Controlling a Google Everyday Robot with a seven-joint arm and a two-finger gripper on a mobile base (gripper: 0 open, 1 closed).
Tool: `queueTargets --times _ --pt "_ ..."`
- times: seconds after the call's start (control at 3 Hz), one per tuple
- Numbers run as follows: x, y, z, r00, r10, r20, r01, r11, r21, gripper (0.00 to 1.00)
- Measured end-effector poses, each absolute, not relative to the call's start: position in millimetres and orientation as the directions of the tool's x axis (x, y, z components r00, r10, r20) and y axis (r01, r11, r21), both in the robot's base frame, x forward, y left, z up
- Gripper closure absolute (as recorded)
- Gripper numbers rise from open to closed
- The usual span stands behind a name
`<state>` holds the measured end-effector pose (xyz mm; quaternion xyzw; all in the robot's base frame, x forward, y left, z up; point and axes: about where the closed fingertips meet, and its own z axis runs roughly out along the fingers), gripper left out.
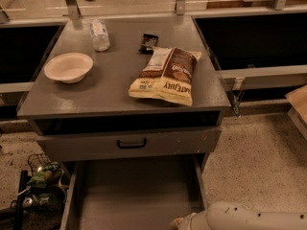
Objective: Open middle drawer
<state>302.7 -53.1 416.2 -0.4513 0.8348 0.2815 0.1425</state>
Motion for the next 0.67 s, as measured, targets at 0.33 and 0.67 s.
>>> queueTargets --times 0.33,0.67 --pt "300.7 -53.0 419.0 -0.541 -0.672 -0.506 -0.841 0.434 0.323 0.96" --pt "300.7 -53.0 419.0 -0.541 -0.672 -0.506 -0.841 0.434 0.323 0.73"
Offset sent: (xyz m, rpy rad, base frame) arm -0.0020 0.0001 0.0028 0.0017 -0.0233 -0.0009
